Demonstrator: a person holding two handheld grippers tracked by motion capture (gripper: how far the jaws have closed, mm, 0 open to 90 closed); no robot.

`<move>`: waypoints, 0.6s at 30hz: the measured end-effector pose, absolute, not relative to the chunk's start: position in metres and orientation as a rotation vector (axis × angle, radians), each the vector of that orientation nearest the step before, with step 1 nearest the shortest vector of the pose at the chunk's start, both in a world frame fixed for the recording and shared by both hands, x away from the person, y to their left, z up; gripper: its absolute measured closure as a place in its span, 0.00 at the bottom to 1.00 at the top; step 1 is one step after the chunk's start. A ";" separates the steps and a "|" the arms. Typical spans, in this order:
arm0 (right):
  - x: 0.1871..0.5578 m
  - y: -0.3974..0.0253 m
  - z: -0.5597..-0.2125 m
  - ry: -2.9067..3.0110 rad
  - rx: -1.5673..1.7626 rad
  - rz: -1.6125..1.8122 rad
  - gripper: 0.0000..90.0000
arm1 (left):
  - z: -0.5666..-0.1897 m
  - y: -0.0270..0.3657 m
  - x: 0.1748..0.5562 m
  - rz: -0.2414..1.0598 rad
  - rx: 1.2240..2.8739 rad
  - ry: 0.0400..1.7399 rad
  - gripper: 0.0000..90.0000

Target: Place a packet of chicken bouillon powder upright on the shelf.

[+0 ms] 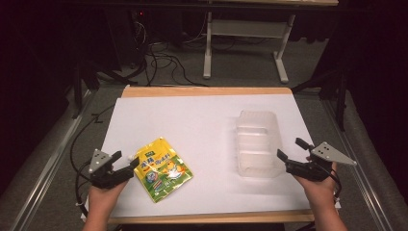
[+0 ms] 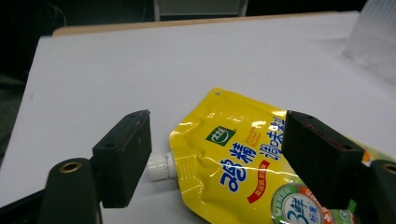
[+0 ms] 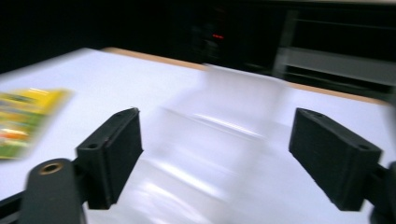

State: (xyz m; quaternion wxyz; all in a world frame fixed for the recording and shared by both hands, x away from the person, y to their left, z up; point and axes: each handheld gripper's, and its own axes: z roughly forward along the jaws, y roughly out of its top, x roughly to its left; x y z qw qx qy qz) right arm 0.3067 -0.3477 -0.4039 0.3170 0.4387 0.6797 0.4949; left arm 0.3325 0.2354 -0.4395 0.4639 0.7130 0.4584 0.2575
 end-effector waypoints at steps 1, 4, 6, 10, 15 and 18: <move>0.307 -0.348 -0.404 1.789 1.155 1.303 0.17 | -0.439 0.235 0.333 0.633 1.752 1.126 0.27; 0.315 -0.362 -0.411 1.754 1.249 1.257 0.14 | -0.438 0.223 0.329 0.670 1.805 1.061 0.24; 0.316 -0.363 -0.412 1.752 1.250 1.258 0.15 | -0.437 0.221 0.328 0.676 1.809 1.050 0.24; 0.317 -0.363 -0.412 1.743 1.246 1.267 0.15 | -0.436 0.221 0.327 0.664 1.803 1.049 0.24; 0.316 -0.362 -0.412 1.751 1.237 1.265 0.16 | -0.436 0.222 0.329 0.657 1.808 1.052 0.24; 0.317 -0.362 -0.411 1.750 1.233 1.263 0.16 | -0.436 0.222 0.329 0.664 1.823 1.044 0.25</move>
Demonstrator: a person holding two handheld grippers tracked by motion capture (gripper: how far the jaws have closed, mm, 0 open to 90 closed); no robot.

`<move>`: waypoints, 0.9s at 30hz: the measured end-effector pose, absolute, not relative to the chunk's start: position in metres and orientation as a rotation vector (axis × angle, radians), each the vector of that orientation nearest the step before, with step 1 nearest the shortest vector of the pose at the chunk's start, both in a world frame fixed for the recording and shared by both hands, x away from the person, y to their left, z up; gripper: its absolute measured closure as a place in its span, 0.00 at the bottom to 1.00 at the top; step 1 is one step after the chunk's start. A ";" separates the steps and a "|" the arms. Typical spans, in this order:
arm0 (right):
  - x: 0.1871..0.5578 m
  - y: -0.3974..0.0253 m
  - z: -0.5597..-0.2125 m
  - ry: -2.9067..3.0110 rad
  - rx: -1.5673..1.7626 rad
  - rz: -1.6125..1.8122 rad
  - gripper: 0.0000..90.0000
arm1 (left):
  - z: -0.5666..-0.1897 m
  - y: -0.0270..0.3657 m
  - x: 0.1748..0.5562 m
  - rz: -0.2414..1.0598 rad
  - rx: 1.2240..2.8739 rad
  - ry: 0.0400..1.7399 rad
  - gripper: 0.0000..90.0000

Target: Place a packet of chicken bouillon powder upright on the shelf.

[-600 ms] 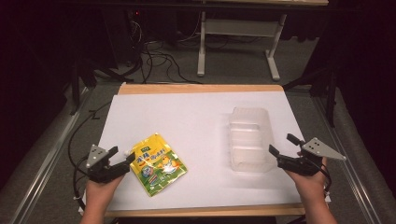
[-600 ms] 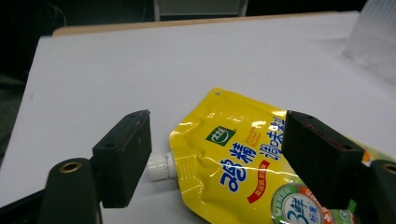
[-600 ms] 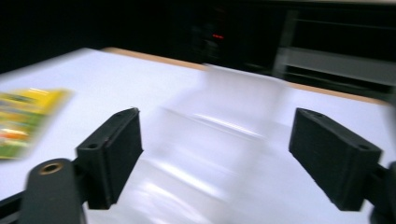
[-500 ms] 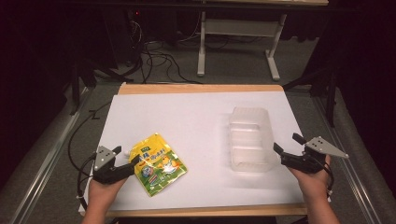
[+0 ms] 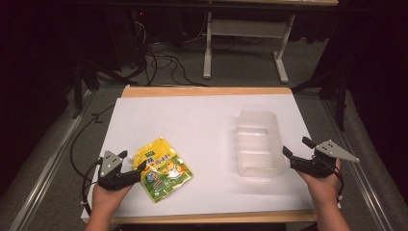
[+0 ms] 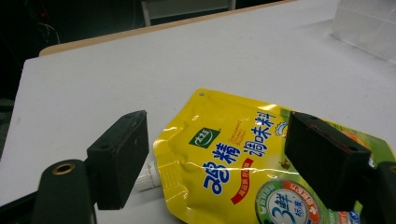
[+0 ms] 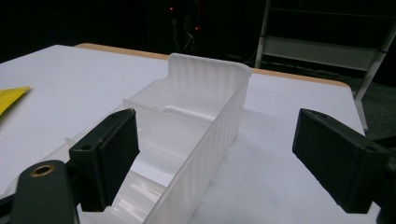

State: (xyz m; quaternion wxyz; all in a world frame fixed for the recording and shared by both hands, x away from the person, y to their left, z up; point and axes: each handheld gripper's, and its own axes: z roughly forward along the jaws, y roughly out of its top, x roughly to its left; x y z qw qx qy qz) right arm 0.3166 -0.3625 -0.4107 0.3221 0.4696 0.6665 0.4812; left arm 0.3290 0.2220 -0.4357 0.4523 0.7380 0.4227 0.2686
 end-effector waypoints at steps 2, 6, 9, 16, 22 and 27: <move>0.317 -0.362 -0.409 1.750 1.223 1.263 0.16 | -0.435 0.223 0.328 0.654 1.823 1.043 0.25; 0.317 -0.359 -0.409 1.750 1.220 1.258 0.16 | -0.435 0.225 0.328 0.646 1.810 1.050 0.25; 0.317 -0.358 -0.410 1.758 1.217 1.254 0.17 | -0.436 0.227 0.330 0.634 1.799 1.065 0.26; 0.320 -0.360 -0.411 1.746 1.236 1.265 0.17 | -0.444 0.240 0.336 0.561 1.782 1.142 0.32; 0.327 -0.360 -0.413 1.751 1.240 1.287 0.17 | -0.459 0.260 0.340 0.425 1.726 1.263 0.34; 0.334 -0.354 -0.407 1.732 1.208 1.311 0.18 | -0.467 0.274 0.338 0.306 1.644 1.313 0.36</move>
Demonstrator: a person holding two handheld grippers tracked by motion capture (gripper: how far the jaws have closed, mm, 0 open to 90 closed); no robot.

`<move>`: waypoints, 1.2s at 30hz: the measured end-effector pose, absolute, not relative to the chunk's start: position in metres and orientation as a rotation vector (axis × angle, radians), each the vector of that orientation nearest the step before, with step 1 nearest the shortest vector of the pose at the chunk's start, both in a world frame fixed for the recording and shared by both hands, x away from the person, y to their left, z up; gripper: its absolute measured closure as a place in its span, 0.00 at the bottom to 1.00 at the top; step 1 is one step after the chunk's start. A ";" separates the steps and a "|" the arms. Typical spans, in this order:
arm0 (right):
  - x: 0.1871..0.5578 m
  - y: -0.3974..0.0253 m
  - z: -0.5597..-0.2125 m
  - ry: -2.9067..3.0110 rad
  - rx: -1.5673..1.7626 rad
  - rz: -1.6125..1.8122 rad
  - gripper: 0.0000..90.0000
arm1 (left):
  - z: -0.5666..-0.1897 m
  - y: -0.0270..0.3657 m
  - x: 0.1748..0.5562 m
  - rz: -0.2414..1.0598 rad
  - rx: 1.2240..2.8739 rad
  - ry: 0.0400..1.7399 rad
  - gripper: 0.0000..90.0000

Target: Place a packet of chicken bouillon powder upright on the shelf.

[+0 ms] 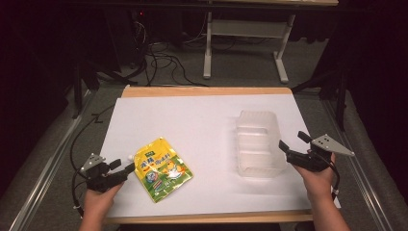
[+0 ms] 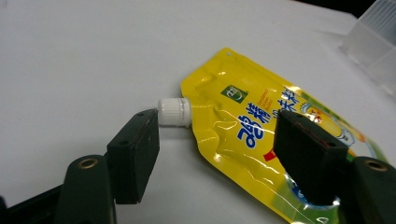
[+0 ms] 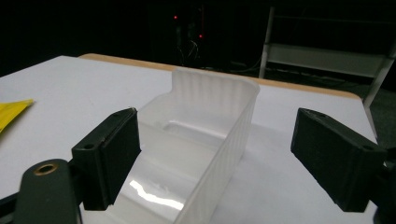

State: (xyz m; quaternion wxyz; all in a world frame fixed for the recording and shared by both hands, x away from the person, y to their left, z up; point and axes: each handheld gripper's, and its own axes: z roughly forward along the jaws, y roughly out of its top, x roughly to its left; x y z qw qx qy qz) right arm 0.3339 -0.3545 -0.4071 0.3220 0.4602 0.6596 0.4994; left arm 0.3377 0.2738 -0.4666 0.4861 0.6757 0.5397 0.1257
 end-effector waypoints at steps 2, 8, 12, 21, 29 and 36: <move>0.337 -0.352 -0.407 1.735 1.212 1.308 0.18 | -0.468 0.278 0.337 0.285 1.621 1.326 0.36; 0.331 -0.353 -0.409 1.745 1.216 1.272 0.18 | -0.472 0.276 0.347 0.210 1.619 1.344 0.39; 0.320 -0.359 -0.408 1.726 1.222 1.270 0.18 | -0.477 0.270 0.355 0.177 1.634 1.368 0.42; 0.307 -0.369 -0.408 1.706 1.234 1.269 0.18 | -0.482 0.264 0.364 0.151 1.664 1.387 0.47; 0.308 -0.359 -0.406 1.740 1.185 1.255 0.19 | -0.485 0.262 0.367 0.092 1.700 1.376 0.49; 0.309 -0.351 -0.407 1.765 1.174 1.241 0.19 | -0.487 0.264 0.368 0.041 1.692 1.360 0.54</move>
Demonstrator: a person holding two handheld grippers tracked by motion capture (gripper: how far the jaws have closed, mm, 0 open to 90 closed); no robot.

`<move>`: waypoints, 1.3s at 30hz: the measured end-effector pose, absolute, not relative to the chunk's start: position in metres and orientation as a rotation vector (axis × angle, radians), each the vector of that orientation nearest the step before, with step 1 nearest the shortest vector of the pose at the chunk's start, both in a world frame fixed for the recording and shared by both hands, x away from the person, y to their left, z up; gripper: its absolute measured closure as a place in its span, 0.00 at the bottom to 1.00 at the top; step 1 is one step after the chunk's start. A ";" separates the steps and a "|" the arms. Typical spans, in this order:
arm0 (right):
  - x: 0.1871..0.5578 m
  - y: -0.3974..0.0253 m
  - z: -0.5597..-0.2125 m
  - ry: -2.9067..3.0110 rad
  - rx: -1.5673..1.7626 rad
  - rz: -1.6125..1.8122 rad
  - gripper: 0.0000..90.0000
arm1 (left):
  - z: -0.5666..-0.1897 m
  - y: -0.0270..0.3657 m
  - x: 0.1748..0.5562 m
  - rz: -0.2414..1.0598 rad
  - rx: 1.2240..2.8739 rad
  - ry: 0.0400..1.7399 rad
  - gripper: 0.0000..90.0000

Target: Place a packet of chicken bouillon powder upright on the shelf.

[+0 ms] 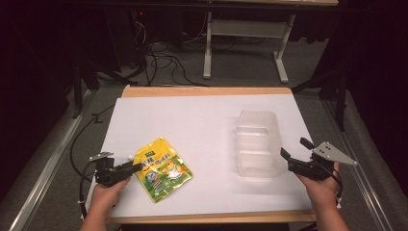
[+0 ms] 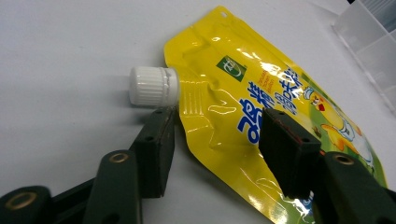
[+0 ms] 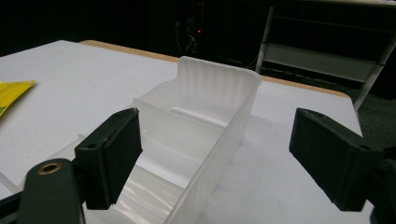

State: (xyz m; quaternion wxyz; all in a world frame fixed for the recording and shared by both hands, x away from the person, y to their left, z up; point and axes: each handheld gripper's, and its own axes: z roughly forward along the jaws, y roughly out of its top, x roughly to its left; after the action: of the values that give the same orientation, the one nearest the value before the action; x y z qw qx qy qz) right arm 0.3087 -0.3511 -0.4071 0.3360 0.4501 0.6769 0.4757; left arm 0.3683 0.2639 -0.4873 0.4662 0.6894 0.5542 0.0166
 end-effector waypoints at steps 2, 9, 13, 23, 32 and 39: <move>0.309 -0.349 -0.407 1.770 1.170 1.237 0.19 | -0.488 0.265 0.369 0.027 1.691 1.359 0.56; 0.310 -0.349 -0.409 1.779 1.171 1.231 0.20 | -0.488 0.264 0.369 0.006 1.713 1.347 0.68; 0.310 -0.351 -0.409 1.772 1.179 1.235 0.20 | -0.487 0.263 0.366 0.006 1.709 1.290 0.79; 0.310 -0.351 -0.409 1.772 1.185 1.247 0.21 | -0.479 0.256 0.361 0.068 1.728 1.203 1.00; 0.309 -0.349 -0.404 1.797 1.177 1.349 0.24 | -0.439 0.232 0.340 0.327 1.772 0.969 1.00; 0.305 -0.330 -0.392 1.859 1.122 1.493 0.25 | -0.409 0.213 0.318 0.443 1.759 0.753 1.00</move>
State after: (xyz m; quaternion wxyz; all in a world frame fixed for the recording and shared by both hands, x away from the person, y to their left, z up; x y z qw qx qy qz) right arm 0.3045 -0.3302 -0.3916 0.2508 0.4121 0.6829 0.5485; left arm 0.3179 0.2131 -0.4092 0.5555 0.7448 0.3188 0.1876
